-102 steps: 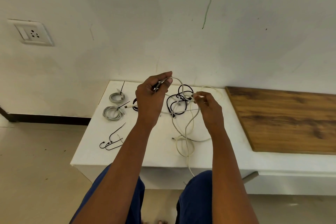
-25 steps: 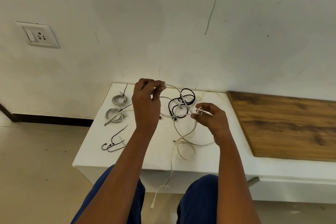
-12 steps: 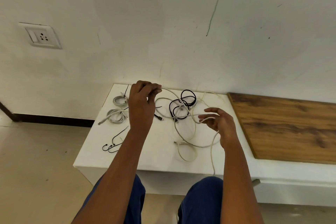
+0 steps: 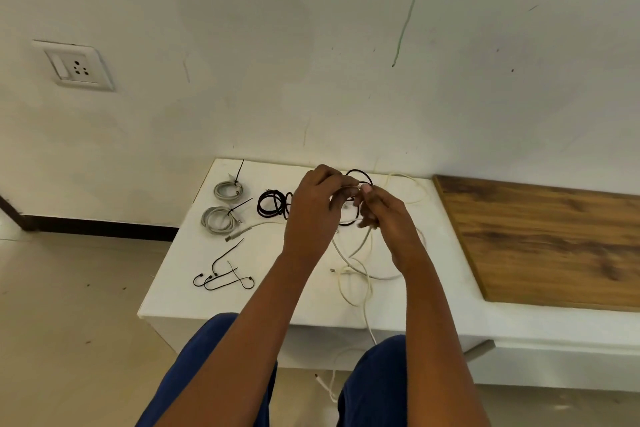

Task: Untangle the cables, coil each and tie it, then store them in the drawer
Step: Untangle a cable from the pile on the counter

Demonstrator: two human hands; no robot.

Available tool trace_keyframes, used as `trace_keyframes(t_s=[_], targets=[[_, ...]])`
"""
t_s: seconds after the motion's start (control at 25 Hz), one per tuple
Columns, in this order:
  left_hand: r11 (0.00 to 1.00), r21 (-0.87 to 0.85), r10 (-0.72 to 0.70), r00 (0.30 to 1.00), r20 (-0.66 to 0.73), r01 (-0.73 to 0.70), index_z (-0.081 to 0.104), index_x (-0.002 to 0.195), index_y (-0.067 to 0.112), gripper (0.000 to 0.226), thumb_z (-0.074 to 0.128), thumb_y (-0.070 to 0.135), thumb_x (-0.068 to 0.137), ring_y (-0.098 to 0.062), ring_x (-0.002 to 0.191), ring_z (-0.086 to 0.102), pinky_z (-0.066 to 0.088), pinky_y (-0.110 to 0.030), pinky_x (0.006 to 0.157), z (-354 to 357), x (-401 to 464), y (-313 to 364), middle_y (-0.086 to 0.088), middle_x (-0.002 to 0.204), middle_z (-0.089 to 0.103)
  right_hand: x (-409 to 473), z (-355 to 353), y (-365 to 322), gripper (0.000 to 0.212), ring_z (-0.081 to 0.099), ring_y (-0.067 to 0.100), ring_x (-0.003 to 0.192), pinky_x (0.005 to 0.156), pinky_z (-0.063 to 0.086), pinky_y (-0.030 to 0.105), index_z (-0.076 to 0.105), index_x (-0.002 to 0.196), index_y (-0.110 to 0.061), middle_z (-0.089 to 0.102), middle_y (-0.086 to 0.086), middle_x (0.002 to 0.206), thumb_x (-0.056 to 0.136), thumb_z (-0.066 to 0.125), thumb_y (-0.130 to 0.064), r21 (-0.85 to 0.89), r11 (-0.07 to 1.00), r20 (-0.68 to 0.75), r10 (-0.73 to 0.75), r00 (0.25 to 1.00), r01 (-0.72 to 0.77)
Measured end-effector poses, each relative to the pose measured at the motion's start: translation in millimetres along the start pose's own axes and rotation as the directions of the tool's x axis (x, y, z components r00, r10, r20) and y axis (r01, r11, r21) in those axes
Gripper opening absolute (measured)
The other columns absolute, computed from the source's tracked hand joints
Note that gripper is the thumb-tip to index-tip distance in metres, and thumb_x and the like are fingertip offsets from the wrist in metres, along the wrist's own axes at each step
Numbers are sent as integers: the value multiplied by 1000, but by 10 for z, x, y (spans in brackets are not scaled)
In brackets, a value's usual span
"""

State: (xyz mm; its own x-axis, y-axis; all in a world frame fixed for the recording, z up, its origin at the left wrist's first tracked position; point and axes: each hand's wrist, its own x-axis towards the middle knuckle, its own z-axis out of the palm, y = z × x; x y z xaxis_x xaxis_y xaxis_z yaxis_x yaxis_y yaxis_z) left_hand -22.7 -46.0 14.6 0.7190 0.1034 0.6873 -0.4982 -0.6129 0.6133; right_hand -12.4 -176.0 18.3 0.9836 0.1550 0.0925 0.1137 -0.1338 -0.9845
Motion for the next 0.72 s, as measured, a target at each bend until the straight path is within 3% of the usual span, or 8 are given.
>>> trace_keyframes(t_s=[0.16,0.28,0.4,0.52,0.6,0.72], targets=[[969,-132,-170,948,270,211,64,113,12,24,53,4,93,0,66,56,46,-9,64,-32,11,-85,7,86,66,21,51,6,31,43,-3,50,49,32,8,58,72,-16,49,-22,49,98,46,-27,24,999,-207,-26,978,32],[979,-18,-182,906,381,205,61,107,13,20,43,10,98,-1,64,52,40,-16,61,-42,-23,-182,14,72,56,29,13,6,29,39,0,50,50,31,11,57,74,-17,46,-19,51,99,45,-26,111,991,-358,-29,933,74],[986,81,-164,897,410,143,60,94,12,23,42,26,100,-11,69,52,39,-30,66,-70,-53,-277,10,73,55,51,-37,28,30,32,5,58,56,29,18,56,71,-19,40,-10,59,98,46,-28,111,990,-482,-24,876,88],[971,237,-108,915,388,15,59,93,13,26,42,32,99,-15,73,47,32,-29,77,-103,-53,-390,13,73,49,72,-71,66,32,37,4,61,62,32,21,54,67,-22,48,-13,64,98,47,-28,121,988,-609,-3,793,97],[952,304,-89,919,384,-35,57,97,15,21,43,31,99,-16,79,50,27,-29,83,-115,-55,-437,10,81,57,83,-103,95,33,38,3,60,63,34,20,53,65,-23,50,-14,65,97,48,-30,131,988,-673,30,739,79],[971,236,-123,928,352,39,56,98,15,17,44,27,99,-14,78,53,31,-30,80,-138,-82,-484,9,89,58,99,-174,164,33,35,5,57,59,33,21,57,67,-24,45,-12,61,97,48,-34,131,990,-718,65,693,43]])
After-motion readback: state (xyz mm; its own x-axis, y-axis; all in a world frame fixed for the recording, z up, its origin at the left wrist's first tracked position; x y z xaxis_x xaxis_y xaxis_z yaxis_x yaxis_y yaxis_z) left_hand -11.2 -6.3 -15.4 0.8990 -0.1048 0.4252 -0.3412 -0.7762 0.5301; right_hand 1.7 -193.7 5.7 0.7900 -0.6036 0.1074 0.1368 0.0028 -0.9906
